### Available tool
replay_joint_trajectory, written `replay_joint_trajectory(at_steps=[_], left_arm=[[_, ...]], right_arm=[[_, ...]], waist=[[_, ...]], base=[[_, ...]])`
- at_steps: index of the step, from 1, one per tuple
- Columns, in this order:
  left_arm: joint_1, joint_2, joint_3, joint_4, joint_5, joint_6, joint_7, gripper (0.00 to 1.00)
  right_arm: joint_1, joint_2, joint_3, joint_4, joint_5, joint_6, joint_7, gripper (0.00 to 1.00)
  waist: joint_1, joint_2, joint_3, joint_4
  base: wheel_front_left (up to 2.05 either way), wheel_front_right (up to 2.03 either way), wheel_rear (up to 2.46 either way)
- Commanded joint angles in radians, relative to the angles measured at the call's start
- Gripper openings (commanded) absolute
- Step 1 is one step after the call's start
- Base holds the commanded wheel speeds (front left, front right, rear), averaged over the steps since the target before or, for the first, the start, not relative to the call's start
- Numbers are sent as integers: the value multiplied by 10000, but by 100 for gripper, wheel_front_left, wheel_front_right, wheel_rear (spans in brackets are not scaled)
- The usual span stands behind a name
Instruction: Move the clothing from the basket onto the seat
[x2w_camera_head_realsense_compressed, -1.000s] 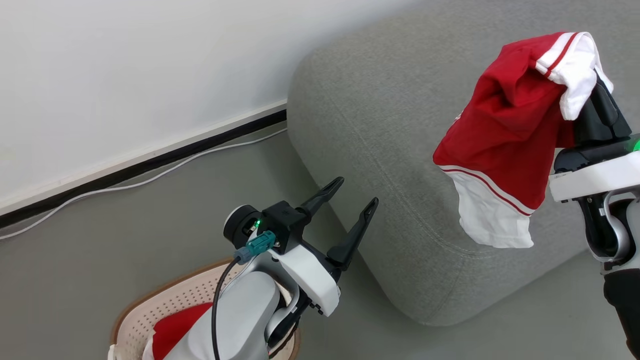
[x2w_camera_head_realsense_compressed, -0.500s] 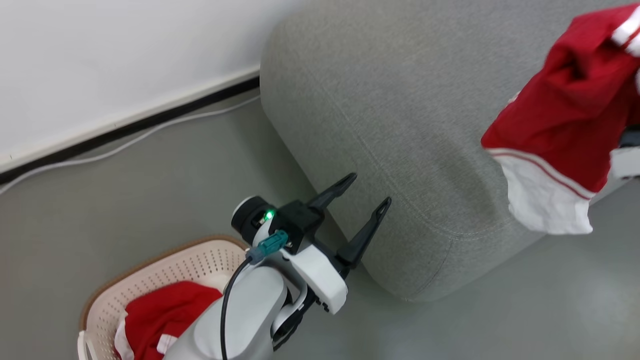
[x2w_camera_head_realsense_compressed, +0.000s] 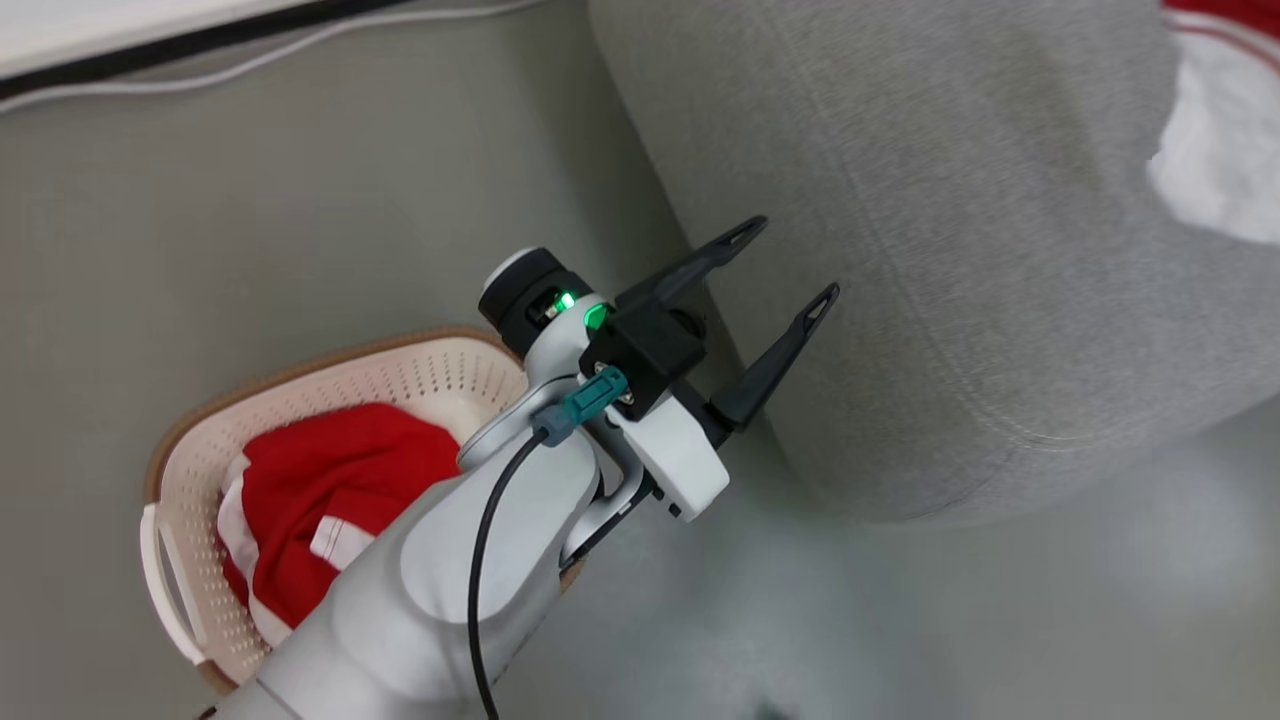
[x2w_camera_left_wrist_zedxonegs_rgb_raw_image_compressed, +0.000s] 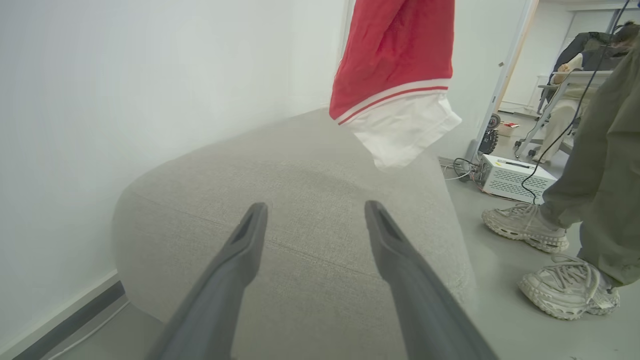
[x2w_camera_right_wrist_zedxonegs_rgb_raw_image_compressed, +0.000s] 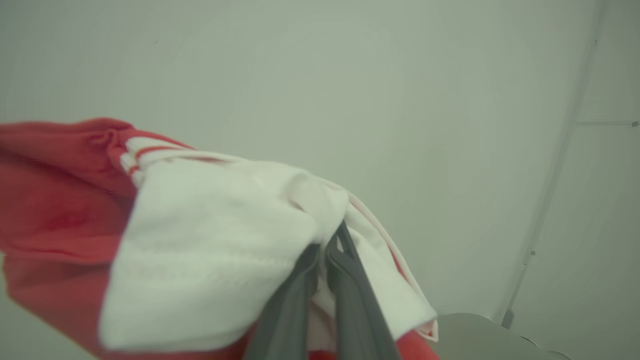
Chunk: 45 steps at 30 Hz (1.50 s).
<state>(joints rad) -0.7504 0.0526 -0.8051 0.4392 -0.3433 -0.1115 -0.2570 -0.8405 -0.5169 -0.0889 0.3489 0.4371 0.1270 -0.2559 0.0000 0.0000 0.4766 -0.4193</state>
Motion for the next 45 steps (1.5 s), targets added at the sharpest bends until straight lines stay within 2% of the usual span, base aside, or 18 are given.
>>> replay_joint_trajectory(at_steps=[1, 7, 19, 27, 33, 36, 38, 39, 41, 45], left_arm=[[-428, -24, 153, -226, 78, 122, -47, 100], [-860, -24, -273, -249, -67, 320, -47, 100], [-959, -24, -1020, -332, -414, 853, -47, 100], [-950, -24, -1142, -461, -464, 1050, -47, 100], [-1009, -24, -1237, -536, -597, 1114, -47, 100], [-1003, -24, -1239, -508, -673, 1101, -47, 100], [-965, -24, -1199, -506, -705, 1090, -47, 100], [-928, -24, -1168, -503, -715, 1085, -47, 100], [-831, -24, -1079, -517, -734, 1085, -47, 100], [-592, -24, -877, -566, -764, 1054, -47, 100]], right_arm=[[-309, -504, -116, -58, -59, 37, -59, 0], [-1720, -1245, -498, 1024, -397, 37, -59, 0], [-3561, -1957, -1997, 3833, -1419, 37, -59, 0], [-3212, -1580, -2188, 5664, -1499, 37, -59, 0], [-2549, -1180, -1685, 6931, -926, 37, -59, 0], [-2249, -849, -1007, 7515, -301, 37, 15, 0], [-1995, -787, -459, 7554, 106, 37, 10, 42], [-1818, -748, -108, 7495, 292, 37, 8, 71], [-1459, -683, 430, 7245, 868, 37, -3, 100], [-581, -824, 1746, 6487, 1886, 37, -26, 100]], waist=[[0, 0, 596, 461], [0, 0, 1263, 962], [0, 0, 2168, 2225], [0, 0, 2510, 2524], [0, 0, 2482, 2526], [0, 0, 2373, 2511], [0, 0, 2283, 2499], [0, 0, 2212, 2490], [0, 0, 2068, 2484], [0, 0, 1720, 2515]], base=[[0, 0, 0], [0, 0, 0], [0, 0, 0], [0, 0, 0], [0, 0, 0], [0, 0, 0], [0, 0, 0], [0, 0, 0], [0, 0, 0], [0, 0, 0]])
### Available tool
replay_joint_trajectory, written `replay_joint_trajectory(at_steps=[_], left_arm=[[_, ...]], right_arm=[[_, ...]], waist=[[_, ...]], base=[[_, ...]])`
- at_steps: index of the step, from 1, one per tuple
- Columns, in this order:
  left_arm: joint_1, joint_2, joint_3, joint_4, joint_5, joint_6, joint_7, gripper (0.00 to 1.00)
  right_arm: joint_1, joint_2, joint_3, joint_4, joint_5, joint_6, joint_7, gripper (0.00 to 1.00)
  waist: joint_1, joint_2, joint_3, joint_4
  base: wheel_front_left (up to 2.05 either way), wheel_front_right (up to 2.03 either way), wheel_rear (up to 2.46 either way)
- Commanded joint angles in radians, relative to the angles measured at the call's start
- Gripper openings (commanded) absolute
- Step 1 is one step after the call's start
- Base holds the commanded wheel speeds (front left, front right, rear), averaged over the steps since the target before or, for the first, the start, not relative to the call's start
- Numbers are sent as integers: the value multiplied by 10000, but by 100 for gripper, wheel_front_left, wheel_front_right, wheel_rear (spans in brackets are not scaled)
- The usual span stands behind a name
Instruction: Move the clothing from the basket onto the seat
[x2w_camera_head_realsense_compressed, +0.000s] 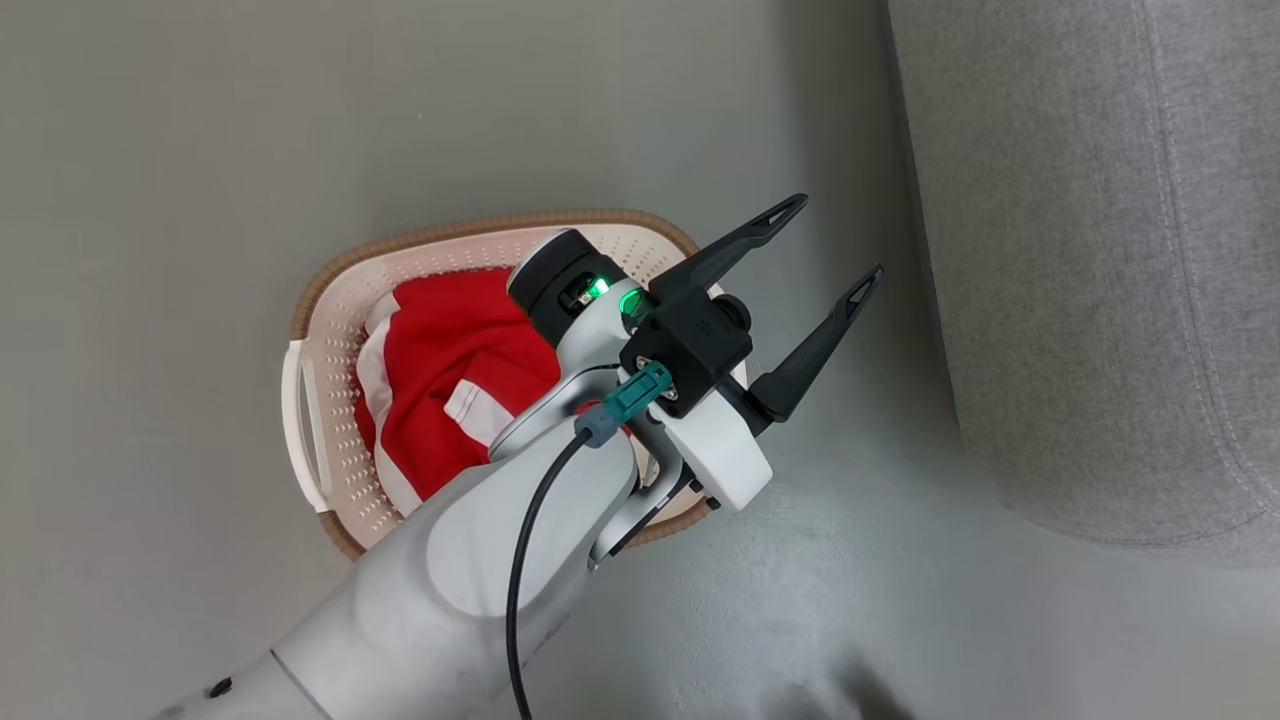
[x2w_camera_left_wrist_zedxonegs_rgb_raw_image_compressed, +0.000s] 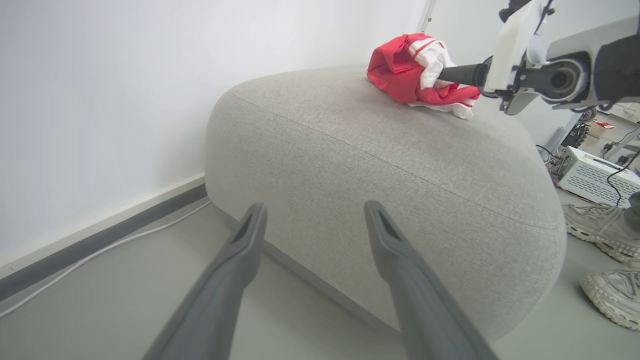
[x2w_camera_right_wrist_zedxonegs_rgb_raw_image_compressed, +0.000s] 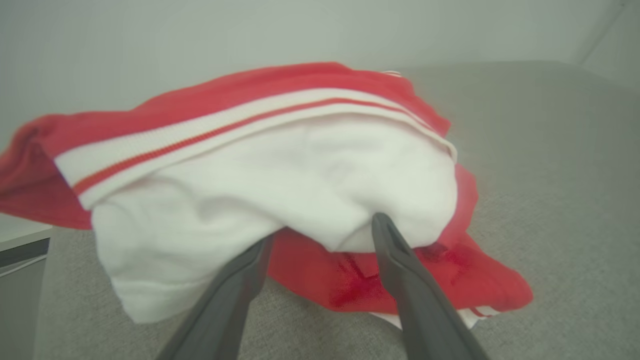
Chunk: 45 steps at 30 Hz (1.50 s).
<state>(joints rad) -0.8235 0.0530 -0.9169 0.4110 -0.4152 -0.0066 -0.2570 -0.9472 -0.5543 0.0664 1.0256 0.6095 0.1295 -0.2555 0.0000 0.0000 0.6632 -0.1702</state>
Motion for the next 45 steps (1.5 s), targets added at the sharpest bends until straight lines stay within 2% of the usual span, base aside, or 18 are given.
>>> replay_joint_trajectory(at_steps=[1, 8, 15, 31, 39, 45], left_arm=[[140, -28, 241, -284, -45, 5, -47, 100], [606, -28, 650, -329, -28, -35, -47, 100], [1365, -28, 1345, -397, 59, -65, -47, 100], [3579, -28, 3852, -590, 839, 198, -47, 100], [4729, -28, 5688, -706, 1359, 393, -47, 100], [5348, -28, 6570, -803, 1719, 528, -47, 100]], right_arm=[[486, -450, 193, -280, 162, 12, -30, 100], [1601, -854, 1696, -1695, 1394, 12, -58, 100], [2313, -695, 2174, -3184, 1328, 12, -61, 100], [3609, 323, 2211, -5562, 405, 12, -62, 100], [4514, 986, 1992, -6339, -96, 12, -62, 100], [5057, 1357, 1865, -6845, -390, 12, -62, 100]], waist=[[0, 0, -147, 25], [0, 0, -869, 175], [0, 0, -1764, 357], [0, 0, -3860, 1371], [0, 0, -4688, 1838], [0, 0, -5094, 1947]], base=[[0, 0, 0], [0, 0, 0], [0, 0, 0], [0, 0, 0], [0, 0, 0], [0, 0, 0]])
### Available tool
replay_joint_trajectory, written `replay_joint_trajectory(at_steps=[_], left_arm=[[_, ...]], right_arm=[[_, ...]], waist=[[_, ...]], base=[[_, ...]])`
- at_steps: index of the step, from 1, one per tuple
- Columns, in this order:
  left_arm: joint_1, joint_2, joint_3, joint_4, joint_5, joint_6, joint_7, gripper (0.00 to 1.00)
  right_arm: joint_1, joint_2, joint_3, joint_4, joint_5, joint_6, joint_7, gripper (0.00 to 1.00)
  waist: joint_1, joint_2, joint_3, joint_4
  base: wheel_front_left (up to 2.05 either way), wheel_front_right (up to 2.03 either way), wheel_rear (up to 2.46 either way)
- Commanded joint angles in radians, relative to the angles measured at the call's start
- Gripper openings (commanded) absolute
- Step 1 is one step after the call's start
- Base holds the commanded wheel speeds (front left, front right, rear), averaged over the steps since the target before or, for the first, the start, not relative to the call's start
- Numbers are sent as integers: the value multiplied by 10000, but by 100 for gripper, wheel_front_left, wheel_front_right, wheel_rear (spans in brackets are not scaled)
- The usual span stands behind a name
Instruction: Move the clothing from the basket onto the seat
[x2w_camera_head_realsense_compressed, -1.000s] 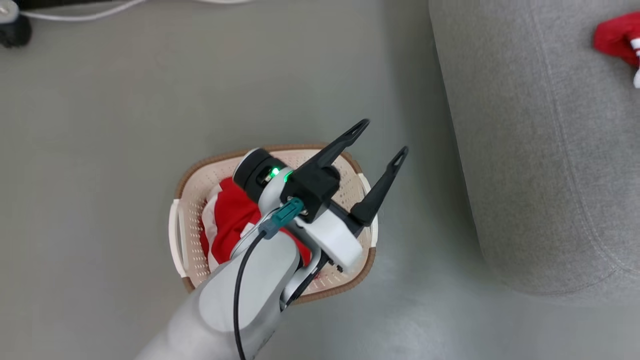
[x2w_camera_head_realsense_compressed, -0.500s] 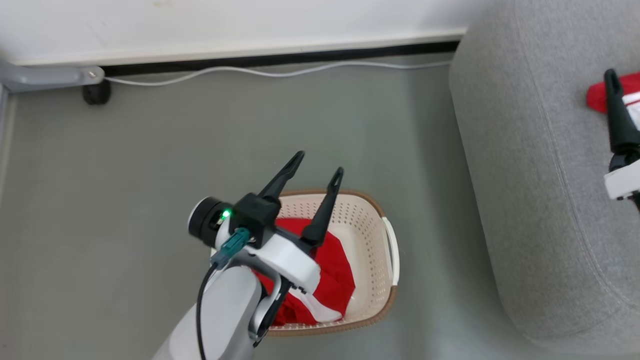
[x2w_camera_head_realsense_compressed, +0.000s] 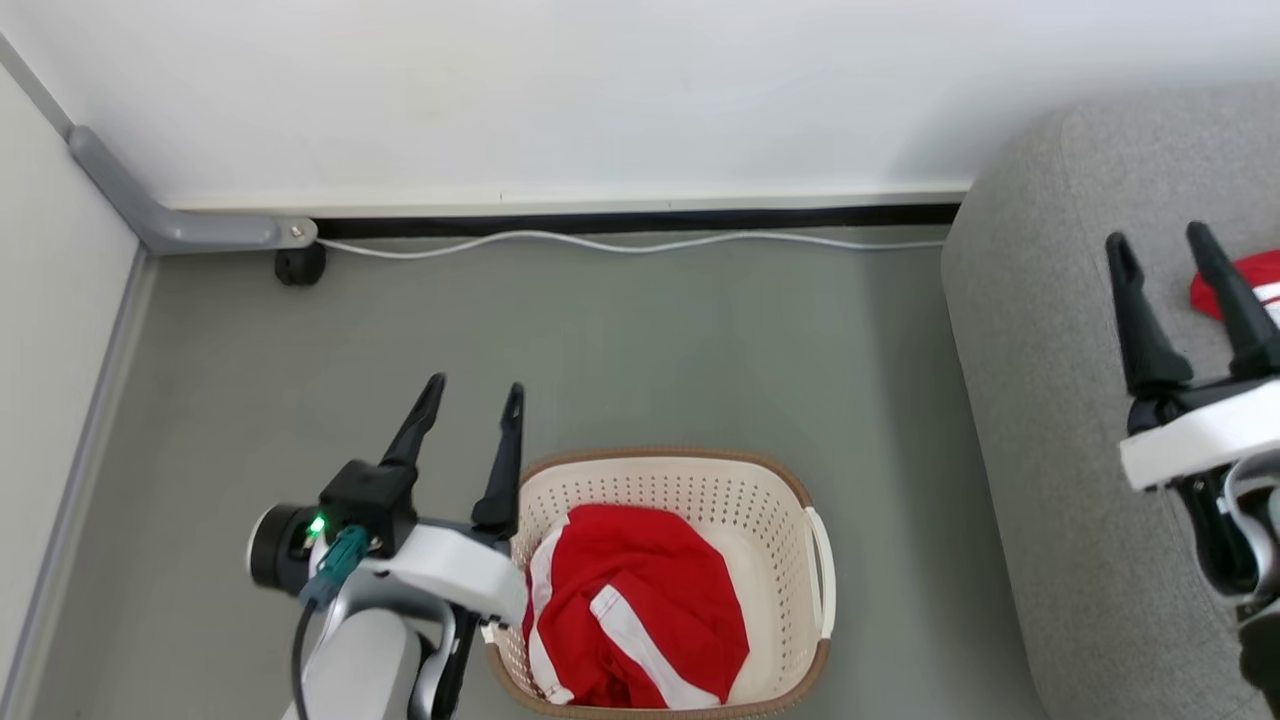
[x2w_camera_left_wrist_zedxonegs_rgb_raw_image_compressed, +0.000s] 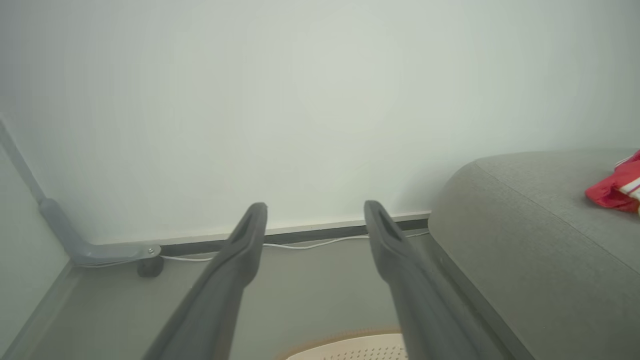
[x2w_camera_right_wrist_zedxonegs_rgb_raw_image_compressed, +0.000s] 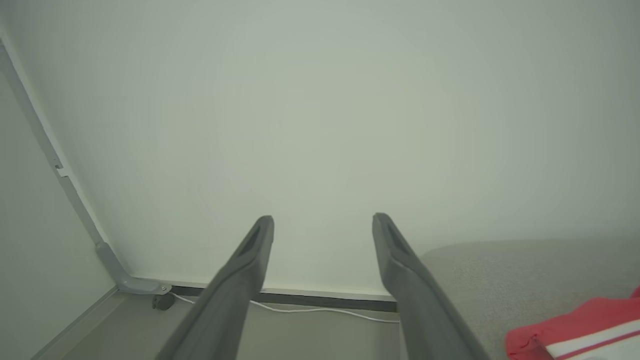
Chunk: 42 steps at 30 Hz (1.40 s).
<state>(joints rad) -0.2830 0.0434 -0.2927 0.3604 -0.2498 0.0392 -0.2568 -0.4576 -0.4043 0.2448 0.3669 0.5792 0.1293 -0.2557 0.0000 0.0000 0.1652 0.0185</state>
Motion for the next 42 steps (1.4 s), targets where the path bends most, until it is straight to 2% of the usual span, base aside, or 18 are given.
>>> replay_joint_trajectory(at_steps=[1, 11, 18, 31, 42], left_arm=[[67, 68, 496, -329, 115, 98, -49, 100], [1518, 68, 1980, -786, 373, 212, -49, 100], [2541, 68, 2510, -1160, 384, 171, -49, 100], [3551, 68, 2459, -1777, 302, 282, -49, 100], [3539, 68, 2395, -1782, 337, 254, -49, 100]], right_arm=[[302, -58, 80, -355, -148, 14, -60, 100], [1723, 759, -122, -677, -741, 14, -60, 100], [2558, 1084, -129, -573, -1310, 14, -60, 100], [3153, 1633, -196, -315, -2027, 14, -61, 100], [3094, 1703, -293, -282, -2098, 14, -61, 100]], waist=[[0, 0, -198, 68], [0, 0, -1068, -45], [0, 0, -1484, -187], [0, 0, -1721, -278], [0, 0, -1668, -226]], base=[[0, 0, 0], [0, 0, 0], [0, 0, 0], [0, 0, 0], [0, 0, 0]])
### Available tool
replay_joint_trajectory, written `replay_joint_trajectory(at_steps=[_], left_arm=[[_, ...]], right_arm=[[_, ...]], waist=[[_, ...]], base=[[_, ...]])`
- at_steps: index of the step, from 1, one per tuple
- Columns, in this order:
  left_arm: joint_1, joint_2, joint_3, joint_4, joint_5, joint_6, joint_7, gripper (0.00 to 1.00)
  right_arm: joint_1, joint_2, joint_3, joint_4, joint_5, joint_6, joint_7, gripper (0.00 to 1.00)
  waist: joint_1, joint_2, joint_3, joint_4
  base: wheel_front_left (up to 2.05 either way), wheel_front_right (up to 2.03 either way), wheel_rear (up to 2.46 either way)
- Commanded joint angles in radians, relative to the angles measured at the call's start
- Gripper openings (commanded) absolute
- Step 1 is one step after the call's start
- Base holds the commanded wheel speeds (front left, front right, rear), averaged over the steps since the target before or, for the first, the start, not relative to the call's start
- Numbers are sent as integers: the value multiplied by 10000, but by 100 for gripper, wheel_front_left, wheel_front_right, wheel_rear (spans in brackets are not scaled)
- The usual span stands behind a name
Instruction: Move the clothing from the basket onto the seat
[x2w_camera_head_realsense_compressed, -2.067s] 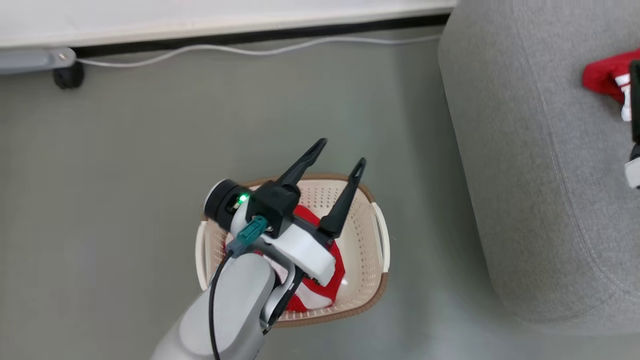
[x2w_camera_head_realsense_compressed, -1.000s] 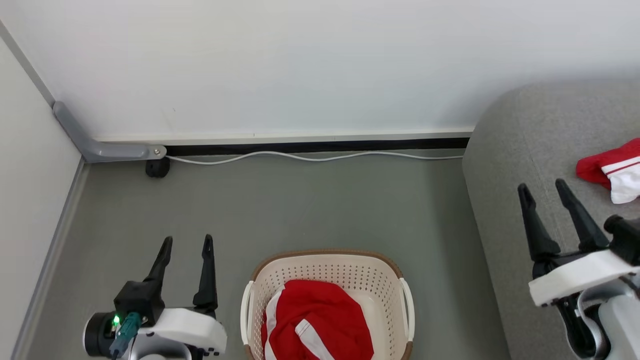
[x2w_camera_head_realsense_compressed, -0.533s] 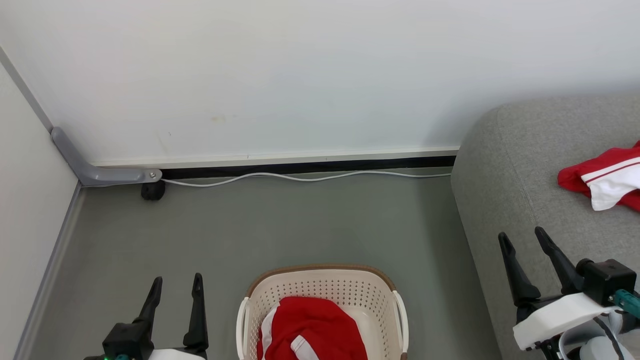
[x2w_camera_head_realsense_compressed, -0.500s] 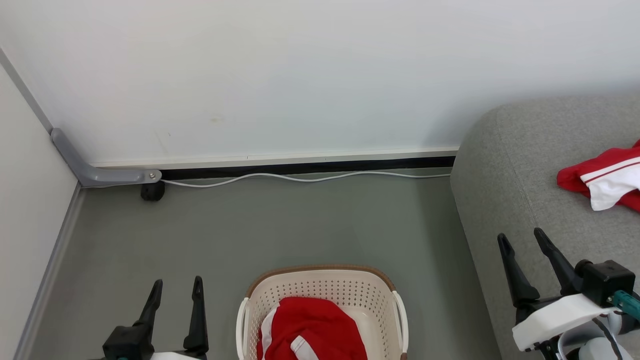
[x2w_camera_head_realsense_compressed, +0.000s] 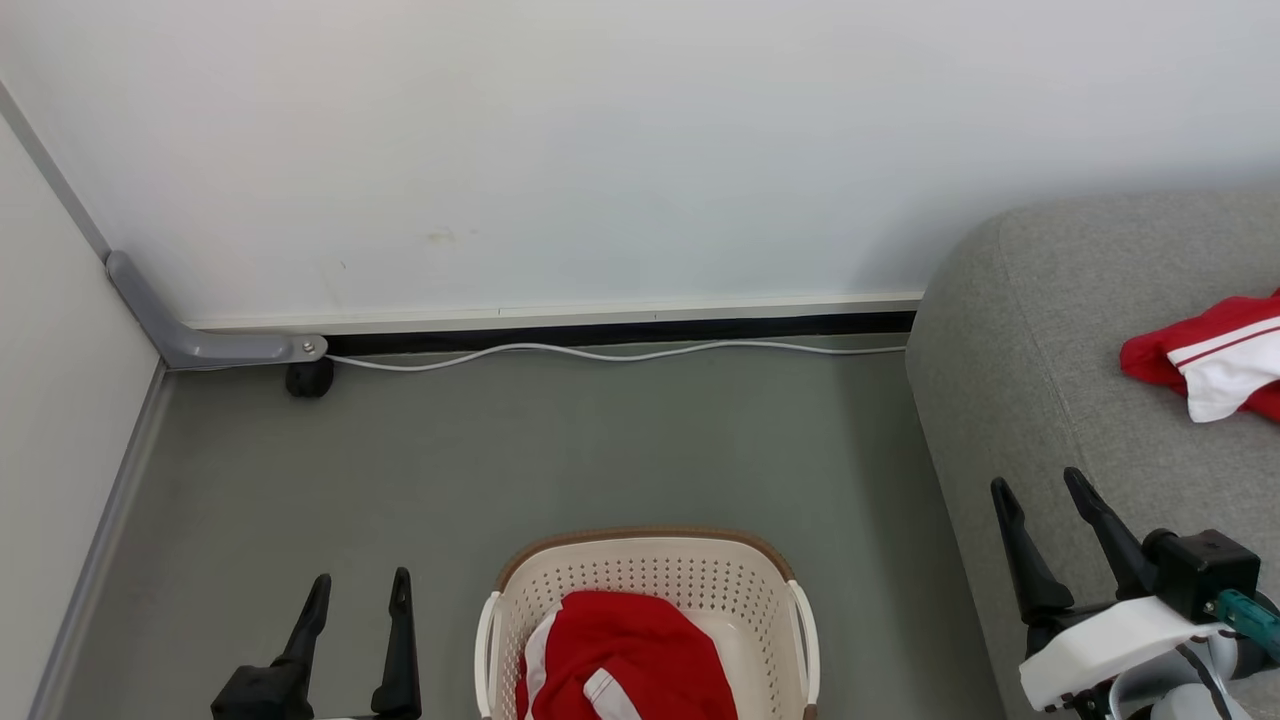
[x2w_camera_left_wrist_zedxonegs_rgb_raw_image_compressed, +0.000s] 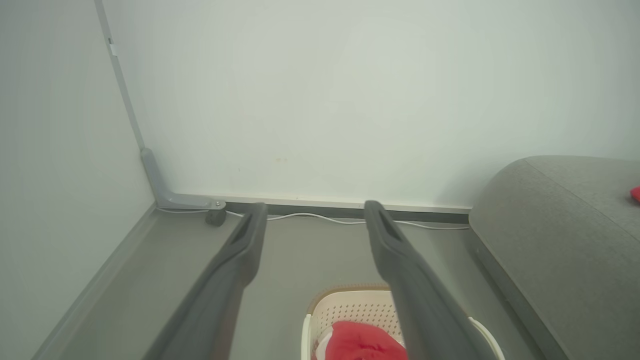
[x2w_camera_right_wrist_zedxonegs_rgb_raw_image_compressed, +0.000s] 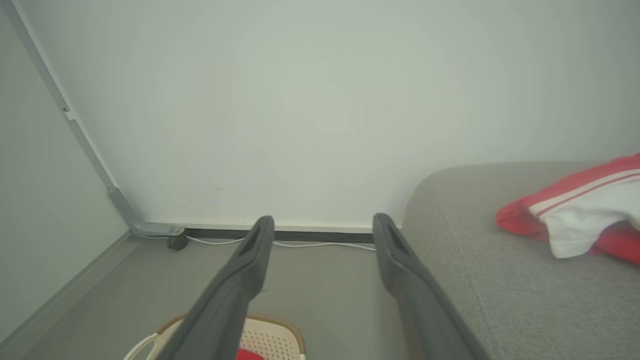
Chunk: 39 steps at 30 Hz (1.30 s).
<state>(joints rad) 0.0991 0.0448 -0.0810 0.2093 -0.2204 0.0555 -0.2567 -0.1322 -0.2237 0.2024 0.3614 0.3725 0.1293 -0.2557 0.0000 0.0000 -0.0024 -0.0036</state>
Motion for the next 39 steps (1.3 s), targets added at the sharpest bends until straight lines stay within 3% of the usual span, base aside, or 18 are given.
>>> replay_joint_trajectory(at_steps=[1, 18, 39], left_arm=[[-291, 54, 282, -259, 42, 85, -51, 100], [-721, 54, -507, 155, -169, 284, -51, 100], [-3804, 54, -3734, 1918, -1740, 1441, -51, 100]], right_arm=[[-163, -98, 124, -231, -29, 14, -61, 100], [-528, -381, 9, -784, 164, 14, -61, 100], [-2544, -1501, -394, -2446, 1038, 14, -61, 100]], waist=[[0, 0, 20, -12], [0, 0, 948, -219], [0, 0, 5130, -338]], base=[[0, 0, 0], [0, 0, 0], [0, 0, 0]])
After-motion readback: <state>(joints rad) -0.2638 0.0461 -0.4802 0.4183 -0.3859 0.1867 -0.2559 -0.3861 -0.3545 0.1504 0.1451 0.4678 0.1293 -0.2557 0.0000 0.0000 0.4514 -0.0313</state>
